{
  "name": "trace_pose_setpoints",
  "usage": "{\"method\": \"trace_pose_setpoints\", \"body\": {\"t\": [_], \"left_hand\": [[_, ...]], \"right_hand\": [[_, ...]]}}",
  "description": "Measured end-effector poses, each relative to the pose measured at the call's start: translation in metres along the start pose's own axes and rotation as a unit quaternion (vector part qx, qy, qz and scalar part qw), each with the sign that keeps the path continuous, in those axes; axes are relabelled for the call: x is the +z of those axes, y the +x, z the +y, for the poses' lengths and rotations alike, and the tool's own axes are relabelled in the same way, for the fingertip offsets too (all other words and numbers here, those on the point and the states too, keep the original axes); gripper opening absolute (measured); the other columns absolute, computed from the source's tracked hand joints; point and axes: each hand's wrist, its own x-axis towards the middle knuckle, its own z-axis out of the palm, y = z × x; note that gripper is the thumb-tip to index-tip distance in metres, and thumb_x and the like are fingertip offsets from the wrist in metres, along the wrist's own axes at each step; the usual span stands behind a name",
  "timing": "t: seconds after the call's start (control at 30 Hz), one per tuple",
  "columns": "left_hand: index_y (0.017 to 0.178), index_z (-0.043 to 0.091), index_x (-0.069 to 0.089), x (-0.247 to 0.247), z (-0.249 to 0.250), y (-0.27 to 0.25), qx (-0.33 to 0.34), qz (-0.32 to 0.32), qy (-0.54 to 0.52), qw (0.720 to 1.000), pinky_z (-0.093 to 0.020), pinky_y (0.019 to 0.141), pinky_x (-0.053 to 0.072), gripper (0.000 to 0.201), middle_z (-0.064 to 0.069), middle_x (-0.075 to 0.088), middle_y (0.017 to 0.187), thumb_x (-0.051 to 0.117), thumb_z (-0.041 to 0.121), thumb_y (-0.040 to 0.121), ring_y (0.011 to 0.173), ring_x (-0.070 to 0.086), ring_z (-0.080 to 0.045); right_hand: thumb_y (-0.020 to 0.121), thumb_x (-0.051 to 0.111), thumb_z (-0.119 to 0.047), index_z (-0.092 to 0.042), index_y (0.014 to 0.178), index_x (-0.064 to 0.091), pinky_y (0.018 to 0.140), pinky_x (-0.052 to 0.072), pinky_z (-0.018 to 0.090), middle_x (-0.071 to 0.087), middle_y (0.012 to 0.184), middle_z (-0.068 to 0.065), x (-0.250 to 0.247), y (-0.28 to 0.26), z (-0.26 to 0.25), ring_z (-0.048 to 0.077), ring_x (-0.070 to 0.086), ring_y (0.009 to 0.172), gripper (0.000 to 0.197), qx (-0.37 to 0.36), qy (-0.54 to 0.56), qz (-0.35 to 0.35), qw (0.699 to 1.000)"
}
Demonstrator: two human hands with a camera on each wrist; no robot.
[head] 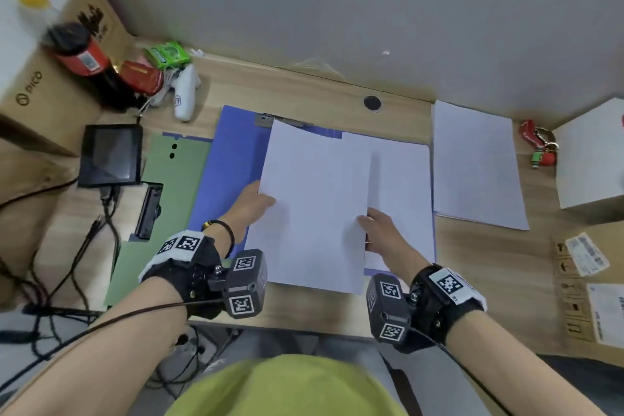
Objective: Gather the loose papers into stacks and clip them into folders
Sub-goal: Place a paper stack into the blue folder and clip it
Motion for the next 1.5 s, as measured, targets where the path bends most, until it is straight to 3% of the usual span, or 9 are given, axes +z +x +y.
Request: {"method": "trace_pose_setpoints", "body": {"t": [0.2, 0.4, 0.57, 0.73, 1.03, 1.2, 1.3, 1.4, 1.5], "left_hand": [[0.113, 0.016, 0.050, -0.046, -0.021, 0.007, -0.016, 0.066, 0.003, 0.998, -0.023, 0.065, 0.044, 0.024, -0.006, 0.058, 0.108, 0.047, 0.000, 0.095, 0.094, 0.056, -0.023], [0.117, 0.017, 0.046, -0.060, -0.023, 0.020, -0.025, 0.077, 0.000, 0.997, -0.018, 0.062, 0.040, 0.027, 0.006, 0.053, 0.092, 0.045, 0.000, 0.097, 0.089, 0.053, -0.018], [0.111, 0.012, 0.048, -0.060, -0.023, 0.033, -0.034, 0.075, -0.007, 0.997, -0.022, 0.065, 0.038, 0.020, -0.007, 0.053, 0.104, 0.044, 0.000, 0.096, 0.093, 0.049, -0.022], [0.102, 0.008, 0.048, -0.059, -0.023, 0.041, -0.037, 0.090, -0.006, 0.995, -0.025, 0.060, 0.036, 0.013, -0.011, 0.050, 0.097, 0.042, -0.001, 0.094, 0.069, 0.047, -0.016], [0.115, 0.014, 0.046, -0.059, -0.018, 0.051, -0.008, 0.132, 0.001, 0.991, -0.011, 0.054, 0.038, 0.024, 0.007, 0.051, 0.092, 0.041, 0.000, 0.096, 0.073, 0.050, -0.007], [0.134, 0.008, 0.045, -0.059, -0.015, 0.048, -0.003, 0.142, -0.031, 0.989, -0.025, 0.079, 0.046, 0.042, -0.011, 0.055, 0.123, 0.042, -0.003, 0.094, 0.098, 0.054, -0.021], [0.136, 0.009, 0.045, -0.059, -0.010, 0.043, 0.009, 0.135, -0.035, 0.990, -0.023, 0.081, 0.042, 0.041, -0.004, 0.053, 0.123, 0.041, -0.001, 0.097, 0.105, 0.050, -0.017], [0.124, 0.017, 0.052, -0.061, -0.006, 0.045, 0.012, 0.120, -0.031, 0.992, -0.021, 0.088, 0.042, 0.033, 0.001, 0.054, 0.123, 0.040, 0.001, 0.097, 0.110, 0.050, -0.015], [0.133, 0.013, 0.052, -0.063, -0.011, 0.053, 0.000, 0.114, -0.008, 0.993, -0.036, 0.108, 0.037, 0.041, -0.003, 0.051, 0.136, 0.046, 0.010, 0.093, 0.125, 0.048, -0.022]], "right_hand": [[0.095, 0.041, -0.010, -0.003, 0.117, 0.059, 0.070, 0.046, 0.031, 0.059, 0.095, 0.011, 0.049, 0.017, -0.010, 0.023, 0.056, 0.082, 0.030, 0.009, -0.003, -0.055, 0.998], [0.098, 0.039, -0.005, -0.015, 0.077, 0.052, 0.061, 0.048, 0.026, 0.054, 0.073, 0.003, 0.066, 0.035, -0.017, 0.015, 0.054, 0.063, 0.027, 0.025, 0.000, -0.049, 0.998], [0.098, 0.039, -0.007, -0.014, 0.087, 0.058, 0.064, 0.051, 0.028, 0.059, 0.080, 0.004, 0.067, 0.048, -0.019, 0.017, 0.058, 0.071, 0.023, 0.036, -0.006, -0.054, 0.998], [0.097, 0.038, -0.005, -0.010, 0.093, 0.056, 0.064, 0.050, 0.028, 0.057, 0.088, 0.011, 0.064, 0.055, -0.021, 0.021, 0.056, 0.074, 0.019, 0.048, -0.002, -0.055, 0.997], [0.098, 0.039, -0.005, -0.006, 0.113, 0.053, 0.071, 0.050, 0.030, 0.056, 0.096, 0.012, 0.067, 0.064, -0.028, 0.025, 0.055, 0.088, 0.020, 0.064, 0.044, -0.055, 0.995], [0.094, 0.037, 0.000, -0.010, 0.114, 0.050, 0.067, 0.044, 0.031, 0.051, 0.088, 0.008, 0.064, 0.062, -0.034, 0.020, 0.047, 0.071, 0.026, 0.024, 0.063, -0.027, 0.997], [0.089, 0.034, 0.004, 0.010, 0.114, 0.049, 0.085, 0.041, 0.032, 0.047, 0.093, 0.007, 0.062, 0.061, -0.039, 0.021, 0.042, 0.083, 0.030, 0.007, 0.035, -0.044, 0.998], [0.084, 0.035, 0.002, 0.018, 0.111, 0.045, 0.074, 0.033, 0.031, 0.046, 0.097, 0.003, 0.064, 0.069, -0.038, 0.022, 0.039, 0.086, 0.033, 0.010, 0.005, -0.055, 0.998], [0.083, 0.036, -0.002, 0.013, 0.101, 0.049, 0.068, 0.030, 0.029, 0.043, 0.095, 0.003, 0.065, 0.084, -0.031, 0.022, 0.036, 0.085, 0.027, 0.022, -0.006, -0.064, 0.998]]}}
